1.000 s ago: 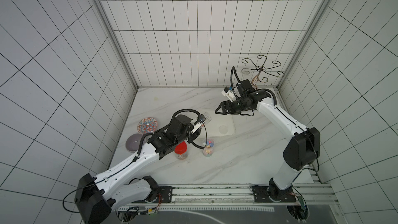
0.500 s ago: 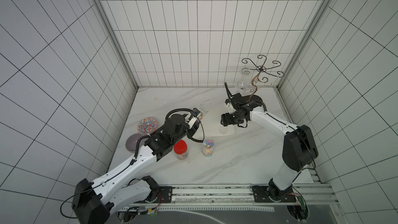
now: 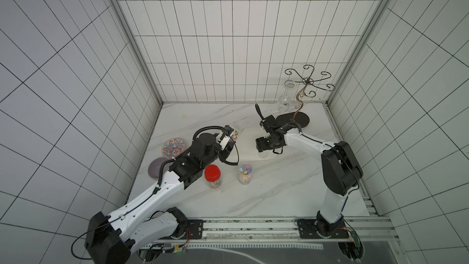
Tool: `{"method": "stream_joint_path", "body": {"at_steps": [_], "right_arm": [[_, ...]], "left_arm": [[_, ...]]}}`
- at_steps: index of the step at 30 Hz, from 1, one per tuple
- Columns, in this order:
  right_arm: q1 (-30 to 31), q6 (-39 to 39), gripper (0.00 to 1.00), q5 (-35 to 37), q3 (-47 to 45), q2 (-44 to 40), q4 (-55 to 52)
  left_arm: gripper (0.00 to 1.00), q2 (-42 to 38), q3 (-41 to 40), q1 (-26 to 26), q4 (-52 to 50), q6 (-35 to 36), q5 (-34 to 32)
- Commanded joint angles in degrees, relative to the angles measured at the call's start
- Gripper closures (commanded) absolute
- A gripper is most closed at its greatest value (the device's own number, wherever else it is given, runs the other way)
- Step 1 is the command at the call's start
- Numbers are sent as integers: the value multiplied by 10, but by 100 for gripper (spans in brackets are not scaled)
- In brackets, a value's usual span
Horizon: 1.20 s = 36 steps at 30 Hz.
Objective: Pour the candies out of the jar
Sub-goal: Pick up the lid from the tray.
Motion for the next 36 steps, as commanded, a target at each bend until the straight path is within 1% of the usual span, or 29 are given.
{"method": "stream_joint_path", "body": {"at_steps": [1,9,18,22,29,36], "right_arm": [[5,7,21,15,-30,15,5],[9,6,22,16,-34,36,13],[12,2,27,11,-28,61,21],[13,0,32,14,-28,62,22],[14,-4,42,15,-25,57,16],[15,-2,45,19,-15,13,-12]], "left_arm": [[55,-10,1,5,30,-8,13],[54,-8,0,7,30,-11,19],[54,-6,2,10,29,-11,22],[54,-6,2,11,29,-11,23],[54,-3,2,14,30,-13,25],[54,-3,4,16,30,-13,29]]}}
